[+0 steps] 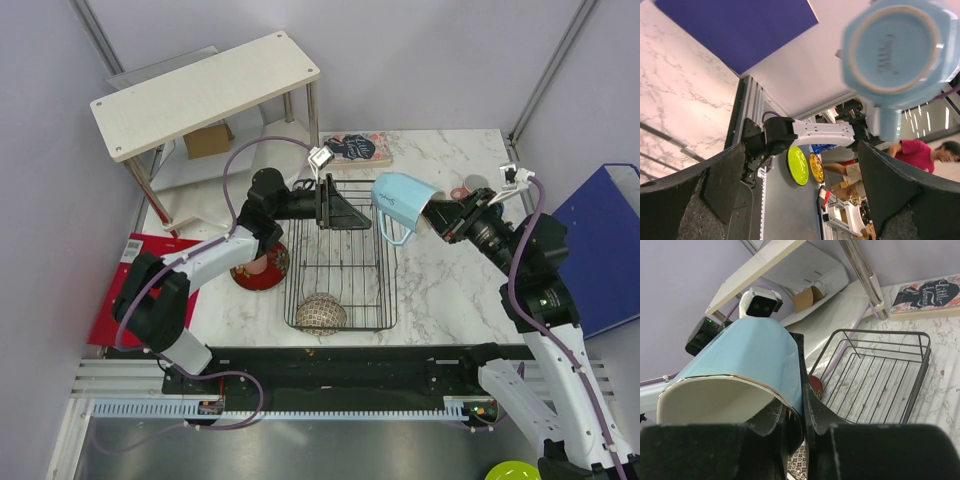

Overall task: Unload the mixed dishes from the dish rack
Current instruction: Place the cup at the center of the board.

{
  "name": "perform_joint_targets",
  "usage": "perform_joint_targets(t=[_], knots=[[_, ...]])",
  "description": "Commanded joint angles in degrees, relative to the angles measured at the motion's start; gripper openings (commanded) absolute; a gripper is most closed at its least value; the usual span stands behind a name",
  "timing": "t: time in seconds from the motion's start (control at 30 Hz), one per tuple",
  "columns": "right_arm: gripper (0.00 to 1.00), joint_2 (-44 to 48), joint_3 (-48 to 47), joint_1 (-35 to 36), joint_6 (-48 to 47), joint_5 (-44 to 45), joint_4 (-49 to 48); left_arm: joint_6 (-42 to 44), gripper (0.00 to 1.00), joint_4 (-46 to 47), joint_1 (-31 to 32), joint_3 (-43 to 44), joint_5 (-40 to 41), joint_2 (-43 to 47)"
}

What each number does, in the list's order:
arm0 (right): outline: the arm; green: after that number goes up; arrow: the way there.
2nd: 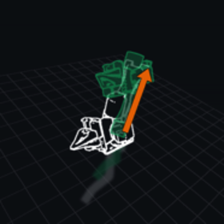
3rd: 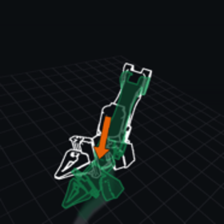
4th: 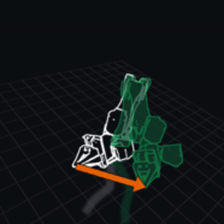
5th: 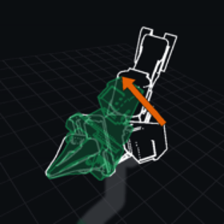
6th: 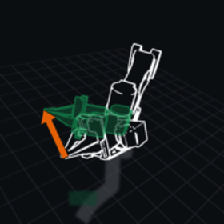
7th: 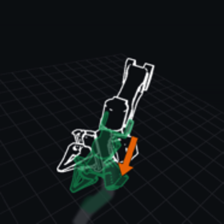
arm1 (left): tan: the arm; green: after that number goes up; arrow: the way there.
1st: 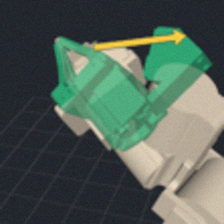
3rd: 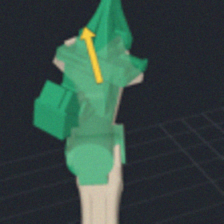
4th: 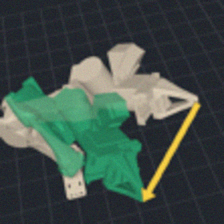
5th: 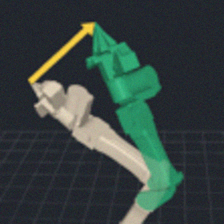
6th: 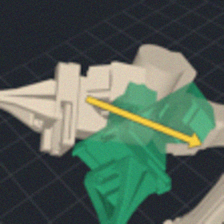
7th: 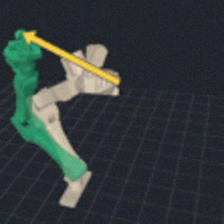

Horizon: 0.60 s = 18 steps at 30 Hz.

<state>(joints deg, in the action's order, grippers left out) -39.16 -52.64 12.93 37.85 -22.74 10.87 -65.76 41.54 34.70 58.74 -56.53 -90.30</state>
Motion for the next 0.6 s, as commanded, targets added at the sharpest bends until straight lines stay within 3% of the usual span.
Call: perform_joint_targets(t=[0.0,0.33,0.57], knots=[[0.00,1.10,-5.63,0.26,0.04,2.34,-4.46,4.93,0.99,-4.88,-1.73,-0.03,1.77,2.59],[0.00,0.66,-9.84,0.34,-2.60,9.02,1.95,12.93,0.99,-16.40,-6.13,-1.43,8.36,6.01],[0.00,-2.67,-15.73,0.34,-4.27,24.72,13.62,11.36,0.99,-19.13,-9.90,-4.25,13.20,8.48]])
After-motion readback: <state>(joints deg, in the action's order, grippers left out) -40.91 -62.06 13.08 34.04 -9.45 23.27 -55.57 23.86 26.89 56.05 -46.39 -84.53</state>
